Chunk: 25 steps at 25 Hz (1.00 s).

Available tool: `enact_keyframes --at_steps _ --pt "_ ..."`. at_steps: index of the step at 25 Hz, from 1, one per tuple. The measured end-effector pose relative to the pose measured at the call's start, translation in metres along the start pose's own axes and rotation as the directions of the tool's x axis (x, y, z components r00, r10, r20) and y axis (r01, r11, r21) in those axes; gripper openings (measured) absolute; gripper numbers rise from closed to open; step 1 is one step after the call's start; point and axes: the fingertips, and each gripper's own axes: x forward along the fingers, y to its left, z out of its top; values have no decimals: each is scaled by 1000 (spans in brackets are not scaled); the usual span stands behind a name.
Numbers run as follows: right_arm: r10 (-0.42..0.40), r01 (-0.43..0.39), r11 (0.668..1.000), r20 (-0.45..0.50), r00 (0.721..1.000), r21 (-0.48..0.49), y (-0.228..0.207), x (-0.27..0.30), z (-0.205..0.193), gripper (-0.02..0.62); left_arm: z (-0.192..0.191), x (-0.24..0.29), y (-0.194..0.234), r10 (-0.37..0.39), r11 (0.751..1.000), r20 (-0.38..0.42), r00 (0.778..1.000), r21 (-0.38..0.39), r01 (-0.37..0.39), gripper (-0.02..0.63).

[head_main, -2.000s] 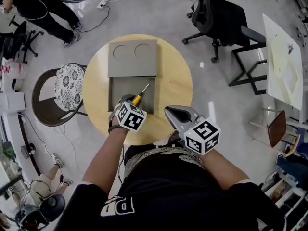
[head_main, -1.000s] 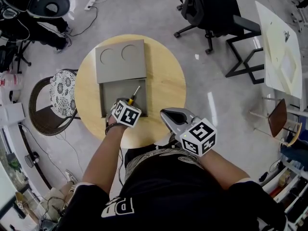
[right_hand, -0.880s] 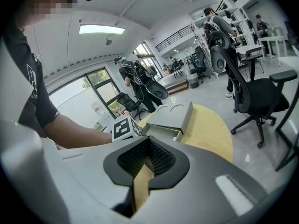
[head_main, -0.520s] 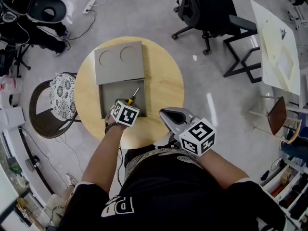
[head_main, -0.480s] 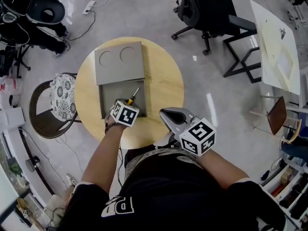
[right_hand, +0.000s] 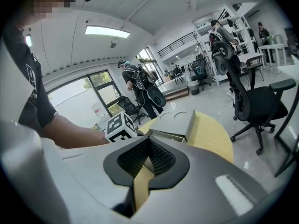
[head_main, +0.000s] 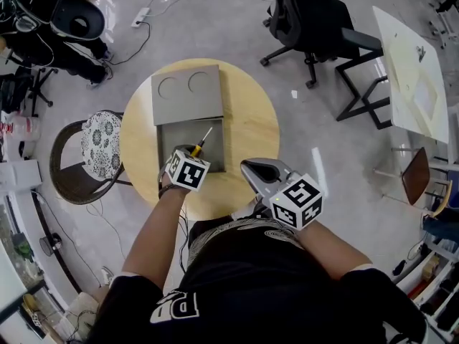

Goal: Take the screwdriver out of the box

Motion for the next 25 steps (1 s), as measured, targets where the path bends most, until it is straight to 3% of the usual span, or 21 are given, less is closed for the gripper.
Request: enact_keyframes --at_steps 13,25 --pt "20 -18 998 39 999 -62 28 3 16 0 11 -71 7 52 998 167 985 -48 -45 138" --pt "49 -40 994 90 995 -102 46 13 42 0 17 -152 16 97 980 390 916 -196 -20 138"
